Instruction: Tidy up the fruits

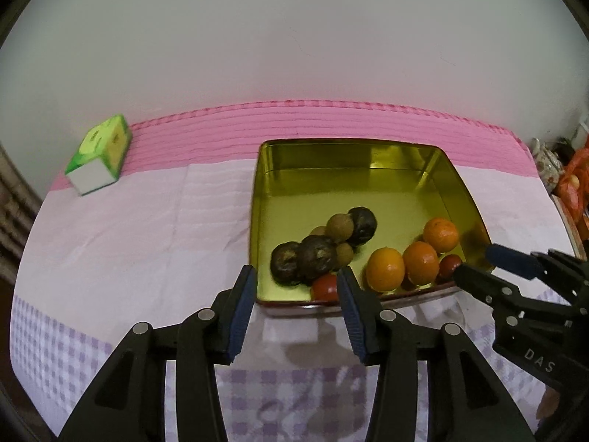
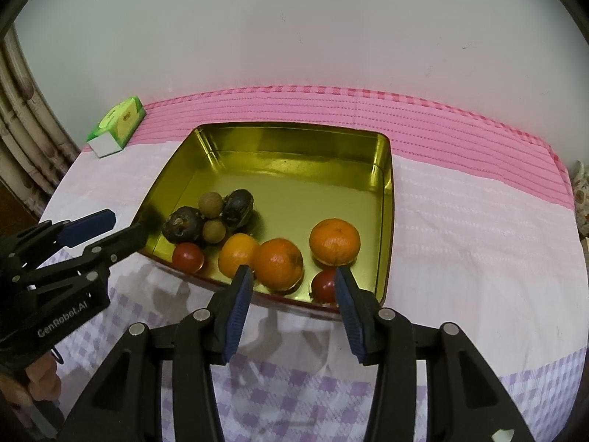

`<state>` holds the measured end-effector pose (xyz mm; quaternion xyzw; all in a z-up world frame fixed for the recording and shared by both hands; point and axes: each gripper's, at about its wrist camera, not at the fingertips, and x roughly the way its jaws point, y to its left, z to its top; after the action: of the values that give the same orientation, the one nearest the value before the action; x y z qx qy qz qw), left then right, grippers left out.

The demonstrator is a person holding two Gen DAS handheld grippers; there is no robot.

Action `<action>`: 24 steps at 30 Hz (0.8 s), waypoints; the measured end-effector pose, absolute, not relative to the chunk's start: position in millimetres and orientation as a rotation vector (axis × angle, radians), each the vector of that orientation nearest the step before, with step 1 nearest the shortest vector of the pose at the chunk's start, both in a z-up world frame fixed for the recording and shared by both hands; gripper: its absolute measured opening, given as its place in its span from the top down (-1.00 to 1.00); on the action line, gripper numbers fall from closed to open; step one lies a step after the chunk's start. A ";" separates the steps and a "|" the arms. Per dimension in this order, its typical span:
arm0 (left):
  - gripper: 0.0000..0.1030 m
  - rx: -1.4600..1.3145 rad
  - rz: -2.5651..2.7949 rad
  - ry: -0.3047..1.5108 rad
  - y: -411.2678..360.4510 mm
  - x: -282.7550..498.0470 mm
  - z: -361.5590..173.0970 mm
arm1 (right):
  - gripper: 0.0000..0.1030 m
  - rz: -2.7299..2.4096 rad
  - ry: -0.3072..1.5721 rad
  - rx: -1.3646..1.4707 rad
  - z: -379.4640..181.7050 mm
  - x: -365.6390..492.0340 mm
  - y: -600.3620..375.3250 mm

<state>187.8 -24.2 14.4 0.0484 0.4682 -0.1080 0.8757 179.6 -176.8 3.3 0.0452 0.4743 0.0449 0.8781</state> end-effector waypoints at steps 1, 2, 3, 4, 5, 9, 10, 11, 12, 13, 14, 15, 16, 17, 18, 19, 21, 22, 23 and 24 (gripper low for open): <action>0.10 0.099 -0.214 0.976 -21.7 186.1 14.9 | 0.13 0.093 0.989 0.096 3.7 177.6 -176.4; 0.10 0.099 -0.207 0.975 -20.0 184.7 15.3 | 0.13 0.091 0.987 0.096 4.3 175.3 -176.3; 0.10 0.102 -0.199 0.975 -18.4 182.4 15.6 | 0.13 0.089 0.985 0.096 4.8 173.6 -176.3; 0.10 0.104 -0.193 0.974 -18.0 181.0 15.4 | 0.13 0.085 0.984 0.092 5.3 171.3 -175.8; 0.10 0.110 -0.184 0.972 -17.2 179.0 15.9 | 0.13 0.082 0.984 0.088 5.8 169.2 -175.6; 0.10 0.119 -0.160 0.954 -13.9 166.9 18.7 | 0.13 0.077 0.969 0.081 11.0 157.3 -172.6; 0.10 0.115 -0.161 0.956 -13.5 164.0 19.2 | 0.11 0.075 0.965 0.076 12.3 154.5 -171.5; 0.10 0.111 -0.160 0.959 -12.9 160.6 19.5 | 0.10 0.072 0.959 0.071 13.8 150.4 -169.7; 0.10 0.107 -0.158 0.961 -12.3 157.0 19.7 | 0.10 0.072 0.956 0.071 14.5 148.4 -168.6; 0.10 0.105 -0.155 0.964 -11.9 153.8 19.5 | 0.09 0.074 0.955 0.071 15.3 145.3 -166.8; 0.10 0.103 -0.147 0.969 -11.4 151.9 19.1 | 0.09 0.073 0.953 0.067 16.1 142.3 -165.1; 0.10 0.100 -0.141 0.970 -10.5 150.0 19.2 | 0.09 0.067 0.949 0.062 16.9 139.7 -164.0; 0.10 0.096 -0.135 0.968 -9.5 147.8 19.6 | 0.09 0.061 0.947 0.059 17.7 137.4 -163.1; 0.10 0.099 -0.126 0.968 -9.4 145.9 20.0 | 0.09 0.060 0.944 0.063 18.6 134.9 -162.7; 0.10 0.106 -0.115 0.970 -9.4 143.8 20.4 | 0.09 0.061 0.940 0.067 19.4 133.1 -162.6; 0.10 0.111 -0.110 0.971 -9.4 141.9 20.8 | 0.09 0.059 0.936 0.068 20.0 131.2 -162.6; 0.10 0.112 -0.110 0.971 -9.5 139.1 21.6 | 0.07 0.048 0.935 0.063 18.8 129.1 -162.7; 0.10 0.114 -0.110 0.970 -9.7 137.0 21.9 | 0.07 0.049 0.939 0.067 17.8 128.7 -163.1; 0.10 0.114 -0.111 0.971 -10.2 135.5 22.0 | 0.07 0.049 0.941 0.069 16.9 127.7 -163.4; 0.10 0.114 -0.112 0.973 -10.7 134.3 21.8 | 0.07 0.045 0.942 0.068 16.5 127.0 -163.2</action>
<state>134.3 -10.7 21.8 0.0548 0.4668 -0.0538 0.8810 127.0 -163.2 16.5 0.0325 0.4537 0.0219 0.8903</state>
